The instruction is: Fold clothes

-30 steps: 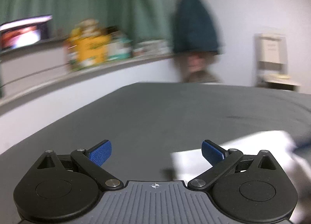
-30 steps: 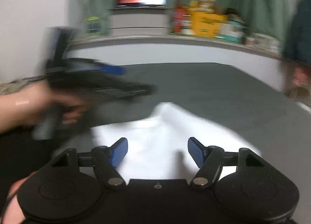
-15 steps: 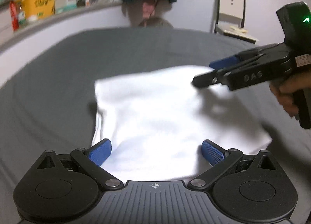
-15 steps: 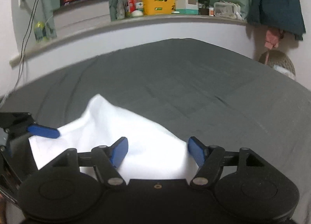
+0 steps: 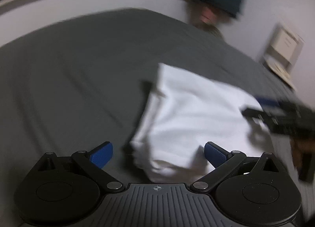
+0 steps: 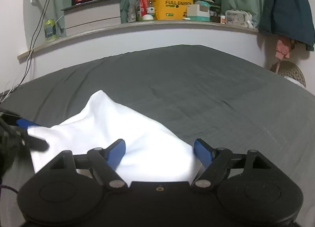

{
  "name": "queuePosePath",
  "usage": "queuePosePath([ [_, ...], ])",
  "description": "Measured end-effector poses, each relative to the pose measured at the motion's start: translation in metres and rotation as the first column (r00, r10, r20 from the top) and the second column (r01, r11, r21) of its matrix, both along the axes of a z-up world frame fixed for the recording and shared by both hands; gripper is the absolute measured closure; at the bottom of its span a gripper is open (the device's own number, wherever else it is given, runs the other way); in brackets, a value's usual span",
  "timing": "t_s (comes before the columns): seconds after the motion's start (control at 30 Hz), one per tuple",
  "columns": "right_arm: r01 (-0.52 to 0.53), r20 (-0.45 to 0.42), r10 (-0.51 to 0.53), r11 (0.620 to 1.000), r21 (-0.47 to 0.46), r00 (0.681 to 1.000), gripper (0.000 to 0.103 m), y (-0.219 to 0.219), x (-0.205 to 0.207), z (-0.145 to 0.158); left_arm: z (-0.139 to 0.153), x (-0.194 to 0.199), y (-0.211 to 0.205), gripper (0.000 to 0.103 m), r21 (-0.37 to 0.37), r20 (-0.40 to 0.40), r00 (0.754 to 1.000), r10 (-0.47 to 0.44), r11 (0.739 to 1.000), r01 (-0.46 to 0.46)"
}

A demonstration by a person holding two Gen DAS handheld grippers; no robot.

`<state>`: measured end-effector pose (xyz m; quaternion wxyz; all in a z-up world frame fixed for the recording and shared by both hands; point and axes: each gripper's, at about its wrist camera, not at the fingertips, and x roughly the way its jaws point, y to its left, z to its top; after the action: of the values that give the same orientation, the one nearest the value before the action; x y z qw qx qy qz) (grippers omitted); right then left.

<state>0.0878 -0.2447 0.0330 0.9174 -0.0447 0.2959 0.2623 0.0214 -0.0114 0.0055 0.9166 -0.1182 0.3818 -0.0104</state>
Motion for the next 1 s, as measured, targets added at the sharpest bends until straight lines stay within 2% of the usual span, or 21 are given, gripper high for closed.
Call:
queuePosePath([
  [0.07,0.013,-0.016,-0.013,1.000,0.017,1.000,0.026,-0.004,0.000,0.004,0.009,-0.009,0.003,0.001,0.006,0.044,0.996,0.071,0.997,-0.072],
  [0.17,0.043,-0.051,-0.041,0.998,0.038,0.998,0.026,-0.011,0.001,0.013,0.018,-0.022,0.014,0.001,-0.093,0.080,0.981,0.176,0.981,-0.168],
  [0.27,0.089,-0.101,-0.079,0.992,0.092,0.992,0.022,-0.027,0.003,0.021,0.006,-0.025,0.025,0.001,-0.222,0.025,0.975,0.220,0.952,-0.209],
  [0.3,0.103,-0.123,-0.089,0.987,0.119,0.988,0.022,-0.033,0.003,0.023,0.000,-0.024,0.026,0.001,-0.234,-0.002,0.974,0.225,0.947,-0.219],
  [0.4,0.150,-0.189,-0.111,0.966,0.209,0.976,0.020,-0.053,0.000,0.025,-0.013,-0.017,0.017,0.001,-0.185,-0.055,0.979,0.194,0.962,-0.201],
  [0.5,0.174,-0.236,-0.118,0.956,0.237,0.965,0.019,-0.064,-0.004,0.020,-0.023,-0.011,0.006,0.001,-0.168,-0.086,0.986,0.144,0.973,-0.157],
  [0.6,0.187,-0.273,-0.120,0.954,0.236,0.955,0.019,-0.068,-0.004,0.014,-0.022,-0.001,0.000,0.001,-0.155,-0.073,0.990,0.123,0.979,-0.133],
  [0.8,0.208,-0.339,-0.110,0.941,0.266,0.934,0.017,-0.070,0.002,0.003,-0.015,0.004,-0.007,0.001,-0.195,-0.032,0.999,0.009,0.981,-0.015],
  [0.9,0.214,-0.358,-0.108,0.938,0.273,0.928,0.014,-0.070,0.004,-0.002,-0.015,0.005,-0.011,0.002,-0.196,-0.033,0.999,-0.008,0.981,0.002],
  [0.97,0.219,-0.370,-0.106,0.936,0.277,0.923,0.014,-0.070,0.006,-0.005,-0.014,0.006,-0.012,0.006,-0.192,-0.030,1.000,-0.008,0.981,0.002],
  [1.0,0.221,-0.376,-0.105,0.934,0.280,0.921,0.014,-0.070,0.007,-0.007,-0.014,0.006,-0.011,0.012,-0.199,-0.028,1.000,-0.007,0.980,0.001],
])
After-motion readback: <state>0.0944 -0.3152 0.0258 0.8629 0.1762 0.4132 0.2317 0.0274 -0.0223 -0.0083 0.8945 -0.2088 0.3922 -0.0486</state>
